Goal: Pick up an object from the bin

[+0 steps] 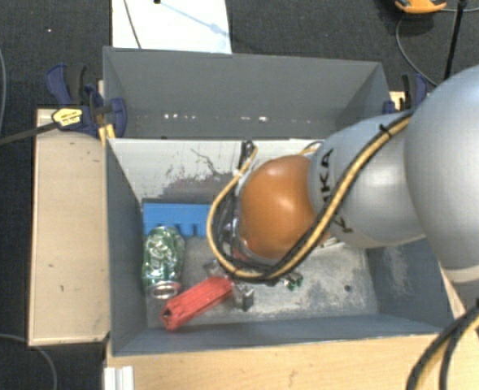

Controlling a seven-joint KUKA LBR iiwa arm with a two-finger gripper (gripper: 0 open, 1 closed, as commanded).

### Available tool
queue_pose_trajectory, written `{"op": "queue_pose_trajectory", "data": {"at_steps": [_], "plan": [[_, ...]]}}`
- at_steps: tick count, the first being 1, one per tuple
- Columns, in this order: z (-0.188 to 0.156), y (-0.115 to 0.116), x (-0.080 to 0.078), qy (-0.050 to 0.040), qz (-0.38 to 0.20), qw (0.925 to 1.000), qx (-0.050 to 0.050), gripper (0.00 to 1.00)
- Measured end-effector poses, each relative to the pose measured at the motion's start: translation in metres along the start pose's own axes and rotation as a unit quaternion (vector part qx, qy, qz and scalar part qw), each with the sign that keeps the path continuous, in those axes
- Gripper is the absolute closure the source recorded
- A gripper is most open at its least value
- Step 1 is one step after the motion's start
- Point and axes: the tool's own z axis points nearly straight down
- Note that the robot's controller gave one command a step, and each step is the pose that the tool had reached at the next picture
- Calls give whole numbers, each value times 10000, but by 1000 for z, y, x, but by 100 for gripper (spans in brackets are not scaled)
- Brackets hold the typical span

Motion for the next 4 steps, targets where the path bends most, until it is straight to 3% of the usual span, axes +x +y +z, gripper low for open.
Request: {"op": "queue_pose_trajectory", "data": {"at_steps": [1, 2, 3, 4], "plan": [[-40, -5, -11, 27, 119, 9999, -13, 100], [-77, -25, -17, -6, 195, 9998, -2, 100], [-132, -14, -14, 35, 264, 9996, -15, 100], [-148, -12, -15, 32, 280, 9996, -19, 100]]}}
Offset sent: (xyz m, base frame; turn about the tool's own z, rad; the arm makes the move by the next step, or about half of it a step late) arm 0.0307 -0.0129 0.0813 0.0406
